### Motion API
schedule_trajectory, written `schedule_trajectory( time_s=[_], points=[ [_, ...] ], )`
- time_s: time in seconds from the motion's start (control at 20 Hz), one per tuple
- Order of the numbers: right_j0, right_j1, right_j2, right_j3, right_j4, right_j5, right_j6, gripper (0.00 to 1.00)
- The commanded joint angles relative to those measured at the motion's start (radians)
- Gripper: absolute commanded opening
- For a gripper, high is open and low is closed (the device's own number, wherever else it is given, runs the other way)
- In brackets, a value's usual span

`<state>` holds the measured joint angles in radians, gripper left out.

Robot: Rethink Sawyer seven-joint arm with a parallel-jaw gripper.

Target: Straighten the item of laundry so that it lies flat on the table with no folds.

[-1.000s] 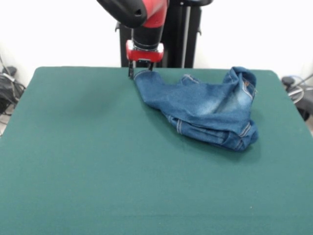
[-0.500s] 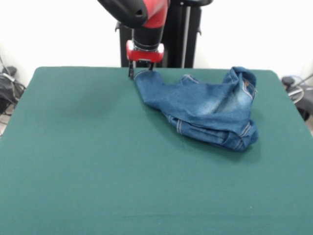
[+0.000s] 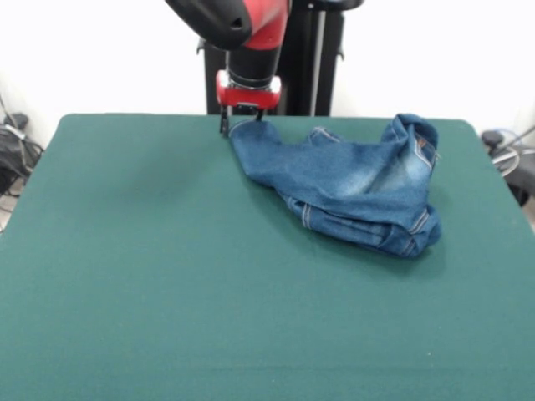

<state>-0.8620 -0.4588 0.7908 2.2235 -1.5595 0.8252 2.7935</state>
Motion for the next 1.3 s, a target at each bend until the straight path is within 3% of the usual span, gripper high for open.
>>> schedule_trajectory(
  time_s=[0.05, 0.7, 1.3],
  points=[
    [0.048, -0.006, 0.054, -0.332, -0.058, -0.208, -0.181, 1.0],
    [0.05, -0.022, 0.064, -0.364, 0.046, -0.178, -0.25, 1.0],
    [0.083, -0.063, 0.054, -0.363, 0.072, -0.168, -0.187, 1.0]
  ],
)
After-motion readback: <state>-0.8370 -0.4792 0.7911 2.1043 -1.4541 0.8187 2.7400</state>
